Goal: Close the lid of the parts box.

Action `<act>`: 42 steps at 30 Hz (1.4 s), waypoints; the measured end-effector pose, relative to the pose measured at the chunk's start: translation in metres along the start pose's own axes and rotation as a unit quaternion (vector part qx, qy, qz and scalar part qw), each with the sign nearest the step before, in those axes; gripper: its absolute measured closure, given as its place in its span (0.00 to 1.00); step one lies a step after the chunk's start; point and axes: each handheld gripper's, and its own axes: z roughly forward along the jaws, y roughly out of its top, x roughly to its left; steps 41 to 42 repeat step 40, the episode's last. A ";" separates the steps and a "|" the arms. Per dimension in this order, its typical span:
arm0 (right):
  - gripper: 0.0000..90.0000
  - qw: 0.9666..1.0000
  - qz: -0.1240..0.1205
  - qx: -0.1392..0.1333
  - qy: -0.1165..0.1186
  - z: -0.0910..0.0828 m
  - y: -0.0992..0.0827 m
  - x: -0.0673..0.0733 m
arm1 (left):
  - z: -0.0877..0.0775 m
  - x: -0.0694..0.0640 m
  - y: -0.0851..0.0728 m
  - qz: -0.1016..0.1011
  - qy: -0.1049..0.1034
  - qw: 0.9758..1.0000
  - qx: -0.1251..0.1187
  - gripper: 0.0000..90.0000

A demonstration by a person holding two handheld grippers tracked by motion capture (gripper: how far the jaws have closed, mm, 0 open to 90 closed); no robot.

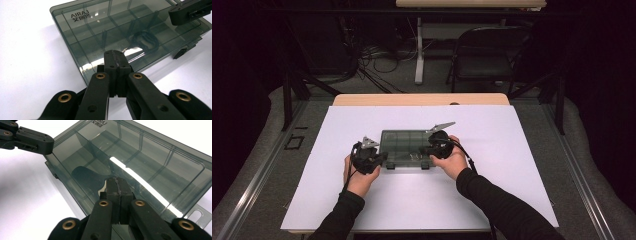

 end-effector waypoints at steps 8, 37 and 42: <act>1.00 1.000 0.006 -0.008 0.004 0.000 -0.002 0.000 | 0.000 0.000 0.000 -0.002 0.000 1.000 -0.002 0.99; 0.43 0.988 0.006 -0.121 -0.094 -0.087 -0.060 -0.008 | -0.042 0.027 -0.014 -0.002 0.001 0.997 -0.075 0.54; 0.38 0.986 0.002 -0.125 -0.110 -0.093 -0.074 -0.010 | -0.046 0.034 -0.020 -0.007 0.006 0.996 -0.084 0.49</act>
